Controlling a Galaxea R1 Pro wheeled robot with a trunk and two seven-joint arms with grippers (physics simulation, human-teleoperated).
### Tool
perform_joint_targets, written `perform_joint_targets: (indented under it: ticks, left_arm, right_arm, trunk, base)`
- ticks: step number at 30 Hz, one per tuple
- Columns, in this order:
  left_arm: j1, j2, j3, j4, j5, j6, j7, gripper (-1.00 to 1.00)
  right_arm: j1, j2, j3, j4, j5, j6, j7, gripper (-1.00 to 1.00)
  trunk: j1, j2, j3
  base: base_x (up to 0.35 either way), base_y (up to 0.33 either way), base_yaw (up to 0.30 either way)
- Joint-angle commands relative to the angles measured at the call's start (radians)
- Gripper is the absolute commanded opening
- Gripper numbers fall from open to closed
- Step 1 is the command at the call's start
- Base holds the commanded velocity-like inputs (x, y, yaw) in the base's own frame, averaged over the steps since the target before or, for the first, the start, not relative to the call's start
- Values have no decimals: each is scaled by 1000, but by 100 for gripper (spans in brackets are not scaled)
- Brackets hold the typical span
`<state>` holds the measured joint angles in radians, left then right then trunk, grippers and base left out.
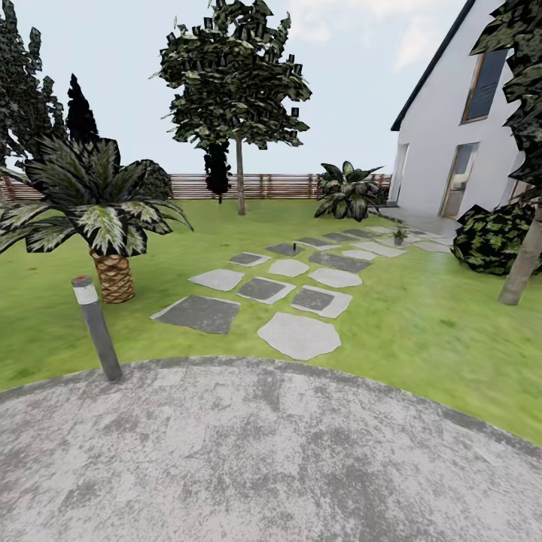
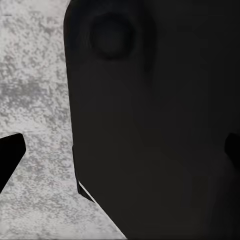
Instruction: Pick up the pesticide atomizer in the garden and spray insectifuge to fully cover both potted plants in the garden.
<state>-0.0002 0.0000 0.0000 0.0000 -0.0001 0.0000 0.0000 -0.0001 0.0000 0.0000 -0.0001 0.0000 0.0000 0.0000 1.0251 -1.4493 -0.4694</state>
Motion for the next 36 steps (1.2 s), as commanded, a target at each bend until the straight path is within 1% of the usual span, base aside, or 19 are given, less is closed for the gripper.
perform_joint_targets:
  ticks: [1,3,4,6,9,11,16,32,36]
  left_arm:
    - [-6,6,-6,-6,3,-6,6,100]
    - [-17,17,-17,-17,3,-17,3,100]
    - [-23,11,-21,-23,4,-16,0,100]
    - [-20,0,-9,-34,6,-16,-3,100]
    - [-3,-5,7,-19,9,-15,-4,100]
    - [9,-6,17,-7,9,-15,-4,100]
    - [12,-6,17,-4,8,-15,-5,100]
    - [11,-8,15,-3,9,-15,-5,100]
    - [11,-3,16,-8,10,-17,-4,100]
  right_arm:
    - [-6,-6,-6,-6,-3,-6,6,100]
    - [-17,-17,-17,-17,-2,-17,4,100]
    - [-19,-11,-19,-23,0,-23,3,100]
    - [-24,0,-7,-34,2,-31,2,100]
    - [-36,16,1,-44,3,-14,2,100]
    - [-39,19,3,-33,3,-2,2,100]
    - [-40,20,4,-28,3,24,3,100]
    - [-40,21,4,-29,3,26,-1,100]
    - [-40,20,3,-29,4,26,-2,100]
  trunk:
    - [0,-1,-1]
    - [0,-1,-1]
    - [0,-1,-1]
    - [0,-1,-1]
    - [0,-1,-1]
    - [0,-1,-1]
    - [0,-1,-1]
    - [0,-1,-1]
    - [0,-1,-1]
  base:
    - [0,0,0]
    - [0,0,0]
    - [0,0,0]
    - [0,0,0]
    - [0,0,0]
    - [0,0,0]
    - [0,0,0]
    - [0,0,0]
    - [0,0,0]
